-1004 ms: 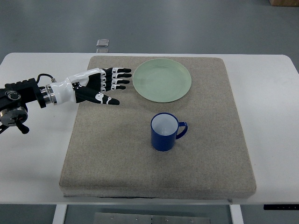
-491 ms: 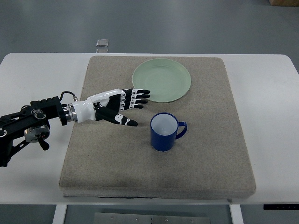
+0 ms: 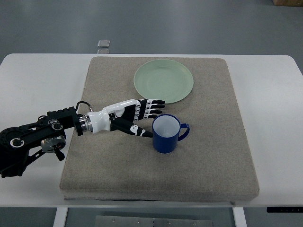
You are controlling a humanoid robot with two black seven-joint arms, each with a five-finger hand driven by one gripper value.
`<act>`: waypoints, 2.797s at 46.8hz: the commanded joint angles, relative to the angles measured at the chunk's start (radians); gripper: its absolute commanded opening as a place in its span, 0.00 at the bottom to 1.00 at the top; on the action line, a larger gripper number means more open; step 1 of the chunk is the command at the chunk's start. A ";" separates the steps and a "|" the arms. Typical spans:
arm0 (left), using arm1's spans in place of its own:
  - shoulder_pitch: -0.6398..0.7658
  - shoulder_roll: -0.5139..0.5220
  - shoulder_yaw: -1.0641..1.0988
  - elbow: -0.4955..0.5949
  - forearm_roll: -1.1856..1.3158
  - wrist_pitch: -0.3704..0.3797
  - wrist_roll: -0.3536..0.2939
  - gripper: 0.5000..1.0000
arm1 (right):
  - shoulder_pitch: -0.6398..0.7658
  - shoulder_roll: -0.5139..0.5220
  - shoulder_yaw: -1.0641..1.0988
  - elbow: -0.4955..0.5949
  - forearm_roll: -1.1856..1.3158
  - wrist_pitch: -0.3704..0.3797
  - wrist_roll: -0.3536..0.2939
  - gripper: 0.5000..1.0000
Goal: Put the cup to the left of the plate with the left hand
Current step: 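Close the left hand fingers around the blue mug body, then lift the blue mug and carry it past the plate toward the left arm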
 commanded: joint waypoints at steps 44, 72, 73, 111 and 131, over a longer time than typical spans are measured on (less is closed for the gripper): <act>0.002 -0.078 0.003 -0.003 0.050 0.009 0.003 0.99 | 0.000 0.000 0.000 0.000 0.000 0.000 0.000 0.87; 0.000 -0.101 0.011 0.003 0.054 0.007 0.003 0.98 | 0.000 0.000 0.000 0.000 0.000 0.000 0.000 0.87; 0.000 -0.101 0.012 0.003 0.054 0.007 0.003 0.98 | 0.000 0.000 0.000 0.000 0.000 0.000 0.000 0.87; -0.008 -0.118 0.014 0.038 0.053 0.009 0.005 0.35 | 0.000 0.000 0.000 0.000 0.000 0.000 0.000 0.87; -0.020 -0.113 -0.069 0.040 0.038 0.078 0.005 0.31 | 0.000 0.000 0.000 0.000 0.000 0.000 0.000 0.87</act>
